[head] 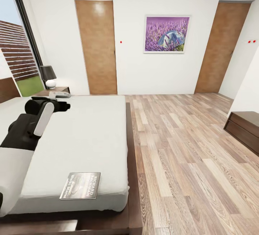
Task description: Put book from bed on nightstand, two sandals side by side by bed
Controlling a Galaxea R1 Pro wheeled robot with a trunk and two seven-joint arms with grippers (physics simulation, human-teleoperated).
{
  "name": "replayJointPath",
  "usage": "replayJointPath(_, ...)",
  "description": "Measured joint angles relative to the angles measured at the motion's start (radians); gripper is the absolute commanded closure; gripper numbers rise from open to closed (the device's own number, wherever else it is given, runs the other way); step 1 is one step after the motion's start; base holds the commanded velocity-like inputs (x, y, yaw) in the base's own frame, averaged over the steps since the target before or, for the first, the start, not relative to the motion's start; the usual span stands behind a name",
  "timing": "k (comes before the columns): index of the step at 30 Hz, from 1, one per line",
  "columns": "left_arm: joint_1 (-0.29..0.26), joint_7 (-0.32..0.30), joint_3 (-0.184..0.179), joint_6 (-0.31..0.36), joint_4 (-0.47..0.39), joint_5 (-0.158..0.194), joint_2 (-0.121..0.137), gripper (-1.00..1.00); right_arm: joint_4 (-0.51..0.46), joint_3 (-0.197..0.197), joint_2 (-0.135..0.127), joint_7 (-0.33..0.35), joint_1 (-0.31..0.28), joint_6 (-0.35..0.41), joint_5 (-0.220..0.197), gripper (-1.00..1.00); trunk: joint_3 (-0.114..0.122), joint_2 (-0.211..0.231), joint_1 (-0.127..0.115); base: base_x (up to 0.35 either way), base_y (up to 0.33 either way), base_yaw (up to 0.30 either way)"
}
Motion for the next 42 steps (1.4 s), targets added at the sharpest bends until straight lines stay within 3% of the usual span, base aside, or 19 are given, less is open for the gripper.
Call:
replayJointPath(4, -0.013, 0.008, 0.012, 0.0, 0.002, 0.001, 0.041, -1.0, 0.0, 0.001, 0.0, 0.0, 0.0, -0.001, 0.0, -1.0, 0.0, 0.0, 0.0, 0.0, 0.0, 0.0)
replayJointPath(14, -0.02, 0.023, 0.017, 0.0, 0.006, -0.004, 0.075, -1.0, 0.0, 0.002, 0.001, 0.0, 0.0, -0.002, 0.0, -1.0, 0.0, 0.0, 0.0, 0.0, 0.0, 0.0)
replayJointPath(17, -0.02, 0.025, 0.016, 0.0, 0.007, -0.027, 0.096, -1.0, 0.0, 0.002, 0.001, -0.001, 0.0, -0.002, 0.0, -1.0, 0.0, 0.0, 0.0, 0.0, 0.0, 0.0)
replayJointPath(20, -0.019, 0.025, 0.017, 0.0, 0.006, -0.089, 0.123, -1.0, -0.003, 0.003, 0.003, -0.002, 0.0, -0.002, 0.0, -1.0, 0.0, 0.0, 0.0, 0.0, 0.0, 0.0)
replayJointPath(21, -0.019, 0.025, 0.017, 0.0, 0.006, -0.088, 0.123, -1.0, -0.003, 0.003, 0.003, -0.002, 0.0, -0.002, 0.0, -1.0, 0.0, 0.0, 0.0, 0.0, 0.0, 0.0)
replayJointPath(26, -0.018, 0.026, 0.023, -0.001, -0.001, -0.244, 0.152, -1.0, -0.012, 0.003, 0.009, -0.002, 0.0, -0.004, -0.001, -1.0, 0.0, 0.0, 0.0, 0.0, 0.0, 0.0)
replayJointPath(27, -0.018, 0.026, 0.025, -0.001, -0.002, -0.282, 0.157, -1.0, -0.015, 0.003, 0.011, -0.002, 0.0, -0.004, -0.001, -1.0, 0.0, 0.0, 0.0, 0.0, 0.0, 0.0)
replayJointPath(28, -0.017, 0.029, 0.027, -0.002, -0.004, -0.351, 0.17, -1.0, -0.024, 0.003, 0.017, -0.003, 0.0, -0.005, -0.001, -1.0, 0.0, 0.0, 0.0, 0.0, 0.0, 0.0)
replayJointPath(29, -0.016, 0.029, 0.027, -0.002, -0.004, -0.35, 0.17, -1.0, -0.024, 0.003, 0.017, -0.003, 0.0, -0.005, -0.001, -1.0, 0.0, 0.0, 0.0, 0.0, 0.0, 0.0)
replayJointPath(33, -0.013, 0.036, 0.03, -0.004, -0.004, -0.454, 0.201, -1.0, -0.047, 0.003, 0.026, -0.002, 0.0, -0.005, -0.001, -1.0, 0.0, 0.0, 0.0, 0.0, 0.0, 0.0)
replayJointPath(34, -0.009, 0.039, 0.031, -0.005, -0.004, -0.485, 0.219, -1.0, -0.057, 0.004, 0.031, -0.002, 0.0, -0.006, -0.001, -1.0, 0.0, 0.0, 0.0, 0.0, 0.0, 0.0)
replayJointPath(39, 0.024, 0.038, 0.032, -0.008, 0.002, -0.521, 0.252, -1.0, -0.073, 0.004, 0.042, -0.002, -0.001, -0.006, -0.001, -1.0, 0.0, 0.0, 0.0, 0.0, 0.0, 0.0)
replayJointPath(42, 0.079, 0.041, 0.033, -0.01, 0.004, -0.537, 0.274, -1.0, -0.091, 0.01, 0.056, -0.002, -0.001, -0.006, -0.001, -1.0, 0.0, 0.0, 0.0, 0.0, 0.0, 0.0)
